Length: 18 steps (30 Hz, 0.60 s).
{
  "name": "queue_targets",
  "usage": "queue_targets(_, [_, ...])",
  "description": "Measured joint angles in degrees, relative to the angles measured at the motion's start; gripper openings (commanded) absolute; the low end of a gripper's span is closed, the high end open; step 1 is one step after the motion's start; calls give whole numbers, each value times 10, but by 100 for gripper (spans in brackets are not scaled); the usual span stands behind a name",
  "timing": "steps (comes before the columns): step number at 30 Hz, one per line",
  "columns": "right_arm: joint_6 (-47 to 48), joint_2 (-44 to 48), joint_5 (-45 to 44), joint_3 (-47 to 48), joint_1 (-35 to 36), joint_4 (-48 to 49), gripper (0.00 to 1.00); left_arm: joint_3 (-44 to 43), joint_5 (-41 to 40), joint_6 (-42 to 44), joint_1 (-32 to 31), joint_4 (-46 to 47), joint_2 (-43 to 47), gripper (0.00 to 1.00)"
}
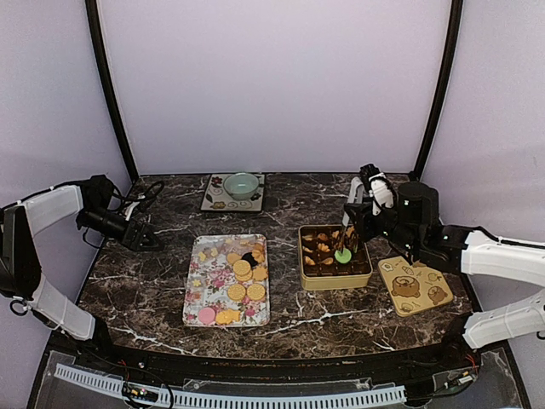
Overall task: Pack the cookies
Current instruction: Place the fake cookies in the empty pocket of the box.
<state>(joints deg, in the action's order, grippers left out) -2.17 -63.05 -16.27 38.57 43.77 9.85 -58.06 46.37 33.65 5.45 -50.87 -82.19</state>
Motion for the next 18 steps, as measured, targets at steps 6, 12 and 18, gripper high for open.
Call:
queue_targets(6, [-11,0,26,-3,-4,7,35,0,0,0,0,0,0,96])
queue_targets(12, [-28,14,50,-8,-7,8,33,0,0,0,0,0,0,96])
queue_targets(18, [-40,47,61,-9,-7,8,32,0,0,0,0,0,0,96])
